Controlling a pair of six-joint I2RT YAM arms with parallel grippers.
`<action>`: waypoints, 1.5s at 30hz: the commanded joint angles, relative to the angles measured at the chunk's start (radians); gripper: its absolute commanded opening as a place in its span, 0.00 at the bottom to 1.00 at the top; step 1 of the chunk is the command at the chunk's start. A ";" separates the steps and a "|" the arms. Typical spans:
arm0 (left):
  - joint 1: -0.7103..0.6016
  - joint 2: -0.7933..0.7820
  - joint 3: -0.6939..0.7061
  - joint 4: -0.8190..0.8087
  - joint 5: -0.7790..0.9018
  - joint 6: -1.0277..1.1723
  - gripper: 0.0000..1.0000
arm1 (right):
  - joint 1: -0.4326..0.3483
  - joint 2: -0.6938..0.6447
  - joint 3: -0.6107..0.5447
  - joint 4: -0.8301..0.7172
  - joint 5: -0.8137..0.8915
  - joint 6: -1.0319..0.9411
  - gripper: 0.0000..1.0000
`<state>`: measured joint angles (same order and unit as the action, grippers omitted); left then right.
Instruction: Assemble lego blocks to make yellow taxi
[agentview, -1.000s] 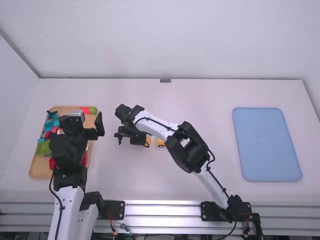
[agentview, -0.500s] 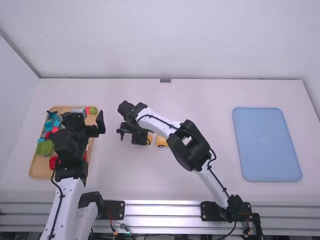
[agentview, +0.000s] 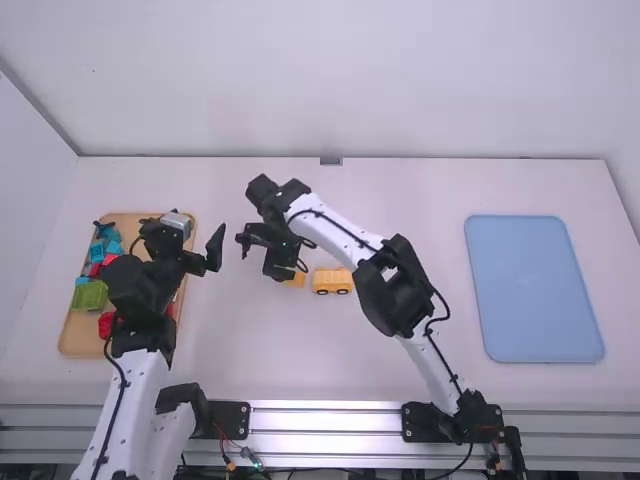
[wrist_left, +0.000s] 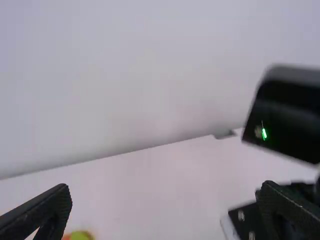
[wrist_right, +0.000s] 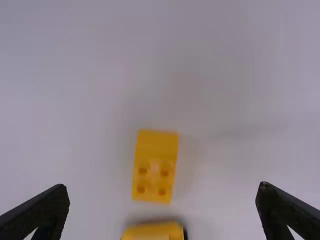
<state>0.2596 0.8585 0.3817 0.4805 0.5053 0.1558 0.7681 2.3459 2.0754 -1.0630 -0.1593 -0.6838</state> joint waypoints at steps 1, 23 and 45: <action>0.016 0.102 0.039 -0.003 0.196 0.105 0.99 | -0.065 -0.121 -0.012 -0.003 -0.116 -0.012 0.99; -0.174 0.994 0.555 -0.886 0.605 1.472 0.99 | -0.405 -0.748 -1.144 0.908 -0.515 0.040 0.99; -0.259 1.152 0.559 -0.699 0.402 1.299 0.80 | -0.540 -0.749 -1.280 1.084 -0.761 0.048 0.99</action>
<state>-0.0055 2.0010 0.9417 -0.2180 0.8783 1.4593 0.2264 1.6119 0.7998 0.0219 -0.8989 -0.6327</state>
